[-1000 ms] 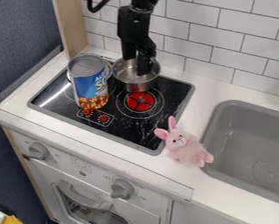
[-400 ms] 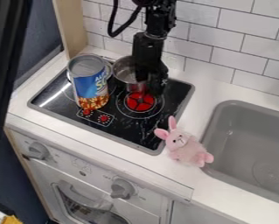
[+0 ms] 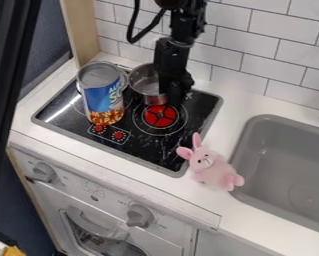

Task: Moved silver pot onto the right burner

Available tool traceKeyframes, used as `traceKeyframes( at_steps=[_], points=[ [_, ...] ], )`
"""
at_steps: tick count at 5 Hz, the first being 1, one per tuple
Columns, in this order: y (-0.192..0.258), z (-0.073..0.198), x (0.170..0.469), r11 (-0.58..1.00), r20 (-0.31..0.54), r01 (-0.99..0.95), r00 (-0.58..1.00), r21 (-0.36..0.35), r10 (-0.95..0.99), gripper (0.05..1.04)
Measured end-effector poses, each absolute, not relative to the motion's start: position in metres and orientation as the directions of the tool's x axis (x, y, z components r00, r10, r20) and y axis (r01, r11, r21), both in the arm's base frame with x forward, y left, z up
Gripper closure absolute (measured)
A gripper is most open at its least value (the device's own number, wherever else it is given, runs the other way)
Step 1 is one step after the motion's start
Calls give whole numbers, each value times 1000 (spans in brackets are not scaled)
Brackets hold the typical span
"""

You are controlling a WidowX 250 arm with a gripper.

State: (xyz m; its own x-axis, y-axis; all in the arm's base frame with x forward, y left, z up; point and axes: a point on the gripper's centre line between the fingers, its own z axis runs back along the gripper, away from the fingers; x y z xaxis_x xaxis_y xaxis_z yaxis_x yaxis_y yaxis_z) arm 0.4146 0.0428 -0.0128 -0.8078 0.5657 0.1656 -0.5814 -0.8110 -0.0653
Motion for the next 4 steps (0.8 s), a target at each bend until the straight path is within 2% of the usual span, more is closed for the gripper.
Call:
traceKeyframes(
  at_steps=[1, 2, 4],
  points=[
    [40, -17, 411, -800, 164, -598, -795, -50, 584, 924],
    [41, -18, 412, -804, 155, -593, -799, -46, 581, 997],
    [44, -13, 409, -803, 148, -593, -800, -52, 581, 998]
  ],
)
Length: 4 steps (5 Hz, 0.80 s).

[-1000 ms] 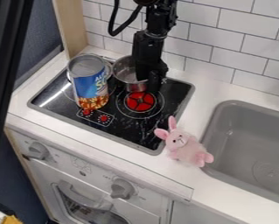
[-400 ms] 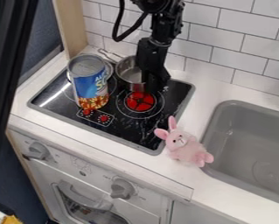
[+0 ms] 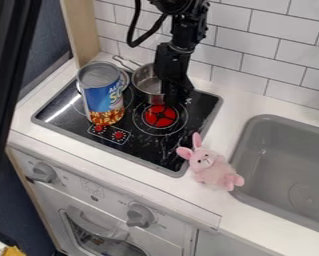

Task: Moved silver pot onto the right burner

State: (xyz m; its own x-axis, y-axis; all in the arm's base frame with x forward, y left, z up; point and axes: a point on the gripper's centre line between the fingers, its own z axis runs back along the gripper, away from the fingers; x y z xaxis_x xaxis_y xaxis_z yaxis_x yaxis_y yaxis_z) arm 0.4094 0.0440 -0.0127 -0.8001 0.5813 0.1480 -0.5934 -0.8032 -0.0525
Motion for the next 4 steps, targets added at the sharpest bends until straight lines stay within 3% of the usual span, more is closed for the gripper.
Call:
traceKeyframes(
  at_steps=[4],
  points=[
    [49, 61, 378, -792, -22, -586, -801, -170, 598, 999]
  ],
)
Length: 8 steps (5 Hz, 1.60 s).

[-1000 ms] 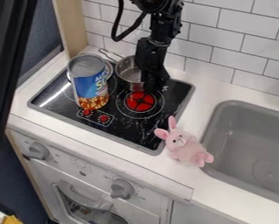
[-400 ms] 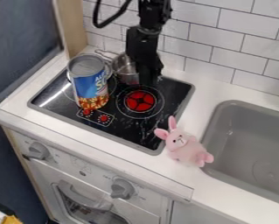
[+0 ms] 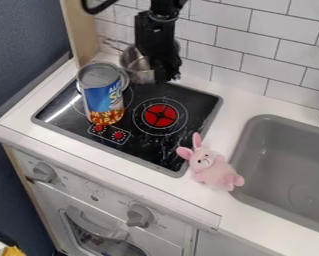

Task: Moved silver pot onto the right burner

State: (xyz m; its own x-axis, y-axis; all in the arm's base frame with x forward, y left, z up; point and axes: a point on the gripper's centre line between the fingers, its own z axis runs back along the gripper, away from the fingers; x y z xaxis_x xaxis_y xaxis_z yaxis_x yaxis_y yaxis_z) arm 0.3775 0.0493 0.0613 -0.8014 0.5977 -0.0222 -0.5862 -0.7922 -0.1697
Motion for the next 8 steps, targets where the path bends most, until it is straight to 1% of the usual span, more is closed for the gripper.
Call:
traceKeyframes(
  at_steps=[1, 2, 3, 4, 5, 6, 7, 8],
  points=[
    [41, 67, 361, -753, -27, -633, -762, -179, 647, 999],
    [29, 59, 350, -658, 16, -735, -669, -161, 743, 999],
    [29, 49, 339, -539, 63, -830, -551, -141, 832, 999],
    [26, 37, 323, -408, 107, -904, -422, -128, 900, 999],
    [25, 35, 309, -335, 117, -932, -351, -140, 929, 999],
    [21, 25, 299, -290, 142, -948, -307, -131, 941, 999],
    [21, 21, 296, -274, 149, -953, -292, -132, 945, 999],
    [25, 3, 293, -254, 188, -963, -268, -92, 945, 999]
  ],
)
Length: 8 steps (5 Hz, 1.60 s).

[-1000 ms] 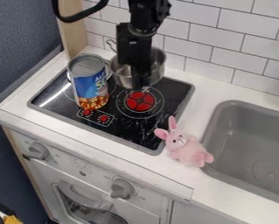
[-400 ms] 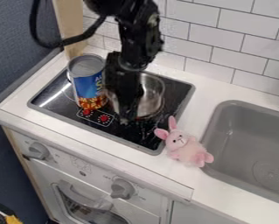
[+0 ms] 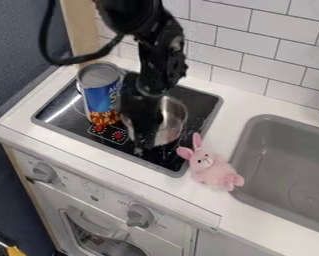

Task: Moved silver pot onto the right burner

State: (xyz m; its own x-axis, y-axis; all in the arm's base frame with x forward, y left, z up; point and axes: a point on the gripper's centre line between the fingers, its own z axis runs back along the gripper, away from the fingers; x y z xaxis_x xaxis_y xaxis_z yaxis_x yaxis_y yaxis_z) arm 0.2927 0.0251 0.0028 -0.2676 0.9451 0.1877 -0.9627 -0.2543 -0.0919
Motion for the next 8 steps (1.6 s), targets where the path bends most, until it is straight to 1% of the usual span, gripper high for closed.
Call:
traceKeyframes(
  at_steps=[1, 2, 3, 4, 5, 6, 7, 8],
  points=[
    [27, -10, 291, -249, 217, -966, -257, -65, 942, 999],
    [26, -16, 293, -244, 240, -969, -248, -46, 939, 968],
    [26, -21, 290, -236, 252, -972, -231, -13, 940, 779],
    [23, -23, 286, -212, 231, -977, -205, 3, 951, 484],
    [21, -20, 284, -192, 215, -981, -190, -12, 958, 182],
    [24, -2, 284, -209, 181, -977, -212, -35, 960, 70],
    [26, 17, 288, -222, 169, -973, -230, -63, 959, 74],
    [26, 40, 294, -235, 147, -962, -255, -139, 956, 80]
  ],
)
